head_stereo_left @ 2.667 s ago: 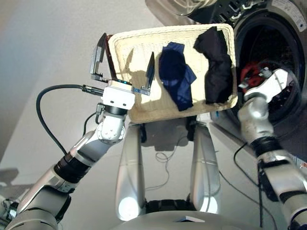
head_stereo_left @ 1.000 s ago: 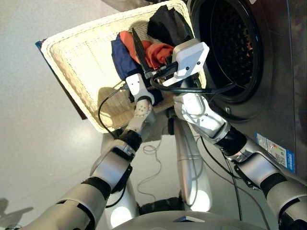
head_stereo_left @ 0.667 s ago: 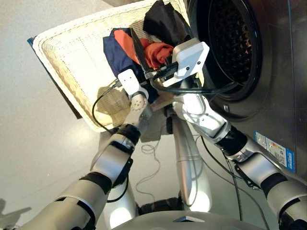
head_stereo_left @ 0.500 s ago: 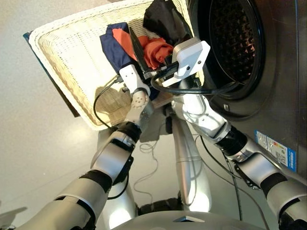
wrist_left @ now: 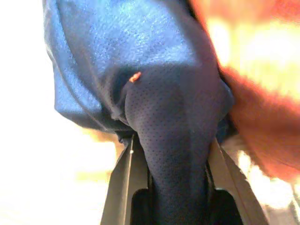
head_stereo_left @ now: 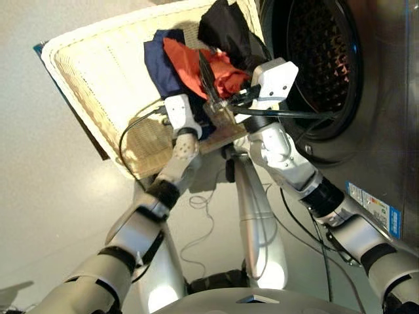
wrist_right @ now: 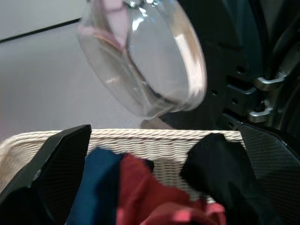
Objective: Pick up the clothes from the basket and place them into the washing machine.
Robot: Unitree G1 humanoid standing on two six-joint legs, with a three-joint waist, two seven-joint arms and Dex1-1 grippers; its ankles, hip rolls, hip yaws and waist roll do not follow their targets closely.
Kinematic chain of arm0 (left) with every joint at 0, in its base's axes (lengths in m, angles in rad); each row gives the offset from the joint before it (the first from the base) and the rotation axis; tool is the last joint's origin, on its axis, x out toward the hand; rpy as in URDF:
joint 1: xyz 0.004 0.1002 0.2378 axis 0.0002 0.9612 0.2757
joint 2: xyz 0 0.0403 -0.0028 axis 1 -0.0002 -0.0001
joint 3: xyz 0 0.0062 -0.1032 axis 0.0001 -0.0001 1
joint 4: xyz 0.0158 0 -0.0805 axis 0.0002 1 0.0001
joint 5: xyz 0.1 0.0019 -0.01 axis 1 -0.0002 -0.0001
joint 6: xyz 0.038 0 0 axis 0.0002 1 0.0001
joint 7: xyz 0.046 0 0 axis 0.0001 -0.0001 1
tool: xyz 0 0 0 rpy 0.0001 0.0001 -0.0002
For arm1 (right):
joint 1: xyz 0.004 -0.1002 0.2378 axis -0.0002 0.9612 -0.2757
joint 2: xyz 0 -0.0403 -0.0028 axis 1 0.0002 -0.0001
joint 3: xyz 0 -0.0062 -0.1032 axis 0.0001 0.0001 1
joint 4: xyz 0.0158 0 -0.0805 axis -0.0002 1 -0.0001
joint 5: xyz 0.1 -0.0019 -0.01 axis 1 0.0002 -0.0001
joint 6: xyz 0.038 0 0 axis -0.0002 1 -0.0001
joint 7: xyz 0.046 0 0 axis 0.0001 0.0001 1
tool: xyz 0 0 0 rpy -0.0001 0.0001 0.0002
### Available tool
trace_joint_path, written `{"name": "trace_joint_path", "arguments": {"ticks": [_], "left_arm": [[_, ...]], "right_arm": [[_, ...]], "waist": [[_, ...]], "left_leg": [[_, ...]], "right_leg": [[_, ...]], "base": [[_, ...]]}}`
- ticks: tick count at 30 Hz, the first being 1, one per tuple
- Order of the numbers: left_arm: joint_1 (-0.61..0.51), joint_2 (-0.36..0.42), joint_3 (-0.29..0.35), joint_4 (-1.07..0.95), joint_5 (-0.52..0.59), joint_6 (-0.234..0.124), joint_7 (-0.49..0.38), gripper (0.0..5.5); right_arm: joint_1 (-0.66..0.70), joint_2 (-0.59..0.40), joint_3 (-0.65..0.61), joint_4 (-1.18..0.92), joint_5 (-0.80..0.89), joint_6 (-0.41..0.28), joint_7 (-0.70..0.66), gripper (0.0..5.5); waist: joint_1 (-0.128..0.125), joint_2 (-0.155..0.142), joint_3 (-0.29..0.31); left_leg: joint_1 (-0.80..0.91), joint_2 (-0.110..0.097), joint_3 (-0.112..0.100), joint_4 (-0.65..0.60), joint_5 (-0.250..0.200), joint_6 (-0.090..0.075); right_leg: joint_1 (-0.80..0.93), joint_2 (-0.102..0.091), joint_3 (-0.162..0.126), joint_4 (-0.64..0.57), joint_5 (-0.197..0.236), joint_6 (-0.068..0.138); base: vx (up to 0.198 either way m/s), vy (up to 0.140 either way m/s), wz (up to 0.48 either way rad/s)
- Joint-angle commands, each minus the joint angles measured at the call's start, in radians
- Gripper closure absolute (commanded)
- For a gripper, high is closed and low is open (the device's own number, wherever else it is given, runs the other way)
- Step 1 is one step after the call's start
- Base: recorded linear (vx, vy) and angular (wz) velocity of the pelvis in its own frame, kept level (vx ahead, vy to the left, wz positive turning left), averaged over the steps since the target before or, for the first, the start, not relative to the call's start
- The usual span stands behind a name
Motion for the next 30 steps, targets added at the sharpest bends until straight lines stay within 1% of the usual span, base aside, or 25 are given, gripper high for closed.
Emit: {"name": "trace_joint_path", "arguments": {"ticks": [1, 2, 4, 5, 7, 10, 12, 17, 21, 22, 23, 30], "left_arm": [[0.025, 0.083, -0.015, -0.222, 0.236, -0.065, 0.005, 5.5], [0.041, 0.111, -0.019, -0.266, 0.262, -0.066, 0.001, 5.5], [0.071, 0.196, -0.02, -0.409, 0.317, -0.075, -0.012, 5.5], [0.077, 0.227, -0.026, -0.446, 0.341, -0.08, -0.017, 5.5], [0.066, 0.277, -0.038, -0.495, 0.395, -0.08, -0.007, 5.5], [0.04, 0.372, -0.071, -0.586, 0.475, -0.084, -0.009, 5.5], [0.012, 0.419, -0.102, -0.624, 0.531, -0.085, -0.002, 5.5], [-0.06, 0.488, -0.168, -0.668, 0.626, -0.085, 0.01, 5.5], [-0.096, 0.515, -0.207, -0.681, 0.668, -0.086, 0.012, 5.5], [-0.101, 0.522, -0.217, -0.68, 0.675, -0.087, 0.011, 5.5], [-0.102, 0.526, -0.222, -0.678, 0.68, -0.085, 0.012, 5.5], [-0.122, 0.526, -0.238, -0.672, 0.683, -0.077, 0.02, 5.5]], "right_arm": [[-0.023, -0.099, -0.041, -0.152, 0.103, -0.059, 0.099, 0.0], [-0.026, -0.122, -0.028, -0.158, 0.134, -0.054, 0.118, 0.0], [-0.041, -0.172, -0.005, -0.18, 0.179, -0.043, 0.145, 0.0], [-0.056, -0.19, 0.011, -0.185, 0.2, -0.037, 0.161, 0.0], [-0.099, -0.217, 0.042, -0.19, 0.237, -0.027, 0.183, 0.0], [-0.147, -0.255, 0.092, -0.199, 0.291, -0.022, 0.21, 0.0], [-0.172, -0.272, 0.117, -0.217, 0.322, -0.02, 0.226, 0.0], [-0.243, -0.293, 0.178, -0.241, 0.377, -0.014, 0.258, 0.0], [-0.307, -0.291, 0.221, -0.262, 0.418, -0.011, 0.291, 0.0], [-0.317, -0.292, 0.23, -0.268, 0.423, -0.011, 0.293, 3.47], [-0.327, -0.289, 0.233, -0.275, 0.428, -0.019, 0.296, 5.5], [-0.337, -0.271, 0.225, -0.28, 0.434, -0.031, 0.276, 5.5]], "waist": [[0.017, 0.053, -0.002], [0.022, 0.054, -0.002], [0.033, 0.063, -0.002], [0.036, 0.064, -0.002], [0.041, 0.066, -0.002], [0.049, 0.073, -0.002], [0.05, 0.076, -0.002], [0.057, 0.081, -0.002], [0.062, 0.082, -0.002], [0.061, 0.083, -0.002], [0.063, 0.083, -0.002], [0.062, 0.089, -0.002]], "left_leg": [[0.042, -0.01, -0.005, -0.001, -0.006, -0.016], [0.047, -0.011, -0.006, -0.004, -0.005, -0.016], [0.054, -0.014, -0.007, -0.004, -0.006, -0.016], [0.057, -0.015, -0.007, -0.004, -0.007, -0.016], [0.062, -0.014, -0.006, -0.005, -0.008, -0.016], [0.063, -0.015, -0.006, -0.002, -0.009, -0.016], [0.066, -0.016, -0.006, -0.003, -0.01, -0.016], [0.067, -0.015, -0.007, -0.001, -0.007, -0.017], [0.07, -0.014, -0.008, 0.001, -0.008, -0.018], [0.072, -0.013, -0.007, 0.002, -0.008, -0.018], [0.073, -0.013, -0.006, 0.002, -0.008, -0.018], [0.075, -0.015, -0.005, 0.004, -0.009, -0.017]], "right_leg": [[0.046, -0.003, 0.004, -0.083, 0.052, 0.044], [0.055, -0.006, 0.003, -0.091, 0.054, 0.044], [0.068, -0.011, 0.001, -0.098, 0.056, 0.046], [0.072, -0.013, 0.001, -0.099, 0.057, 0.046], [0.078, -0.016, -0.001, -0.101, 0.056, 0.047], [0.084, -0.02, 0.001, -0.106, 0.057, 0.05], [0.089, -0.024, 0.0, -0.107, 0.056, 0.053], [0.094, -0.03, -0.004, -0.106, 0.054, 0.056], [0.1, -0.03, -0.002, -0.107, 0.052, 0.057], [0.101, -0.031, -0.002, -0.106, 0.051, 0.057], [0.101, -0.031, 0.0, -0.106, 0.051, 0.057], [0.1, -0.035, 0.002, -0.103, 0.051, 0.058]], "base": [[0.0, 0.0, 0.0], [0.0, 0.0, 0.0], [0.0, 0.0, 0.0], [0.0, 0.0, 0.0], [0.0, 0.0, 0.0], [0.0, 0.0, 0.0], [0.0, 0.0, 0.0], [0.0, 0.0, 0.0], [0.0, 0.0, 0.0], [0.0, 0.0, 0.0], [0.0, 0.0, 0.0], [0.0, 0.0, 0.0]]}}
